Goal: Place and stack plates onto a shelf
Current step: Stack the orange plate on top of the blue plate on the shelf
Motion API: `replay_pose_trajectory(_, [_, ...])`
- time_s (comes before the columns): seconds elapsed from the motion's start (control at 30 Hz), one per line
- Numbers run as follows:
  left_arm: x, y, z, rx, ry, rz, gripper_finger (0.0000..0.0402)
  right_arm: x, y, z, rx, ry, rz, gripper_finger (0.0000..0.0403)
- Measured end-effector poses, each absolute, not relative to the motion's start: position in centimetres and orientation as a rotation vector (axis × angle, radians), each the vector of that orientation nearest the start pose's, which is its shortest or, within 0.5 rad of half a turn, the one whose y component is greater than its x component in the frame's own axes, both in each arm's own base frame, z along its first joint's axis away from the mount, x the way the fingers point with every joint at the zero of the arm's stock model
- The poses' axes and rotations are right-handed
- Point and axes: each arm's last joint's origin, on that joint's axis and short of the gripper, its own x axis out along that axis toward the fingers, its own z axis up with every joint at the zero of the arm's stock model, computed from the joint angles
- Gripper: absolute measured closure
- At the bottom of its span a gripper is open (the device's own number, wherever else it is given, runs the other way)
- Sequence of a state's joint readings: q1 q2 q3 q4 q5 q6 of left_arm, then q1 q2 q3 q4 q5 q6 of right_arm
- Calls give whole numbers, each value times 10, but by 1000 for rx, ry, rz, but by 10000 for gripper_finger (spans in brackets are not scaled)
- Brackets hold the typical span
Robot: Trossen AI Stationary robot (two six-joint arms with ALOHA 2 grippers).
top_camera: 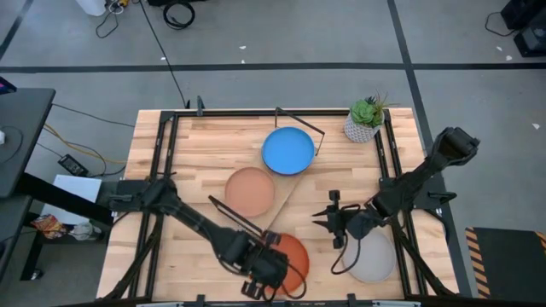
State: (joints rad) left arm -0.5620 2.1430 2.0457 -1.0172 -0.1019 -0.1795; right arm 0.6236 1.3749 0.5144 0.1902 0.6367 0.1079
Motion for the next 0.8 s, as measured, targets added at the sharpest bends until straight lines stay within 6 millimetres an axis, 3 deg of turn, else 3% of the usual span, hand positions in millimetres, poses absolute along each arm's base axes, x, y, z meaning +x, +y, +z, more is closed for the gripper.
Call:
replay_pose_trajectory(0.23, [361,-265,221,356,1177,-406,260,204,132,164,-292,517,-52,312])
replay_pose_trajectory(0.43, [344,-275,198,511,1202,-497,260,205,132,163,-277,519,-56,312])
replay_pose_trajectory(0.6, [342,-272,176,604,1165,-503,260,205,132,163,-272,516,-54,312])
replay_pose_trajectory(0.8, [344,-272,165,697,1096,-515,260,205,132,163,-271,517,-51,312])
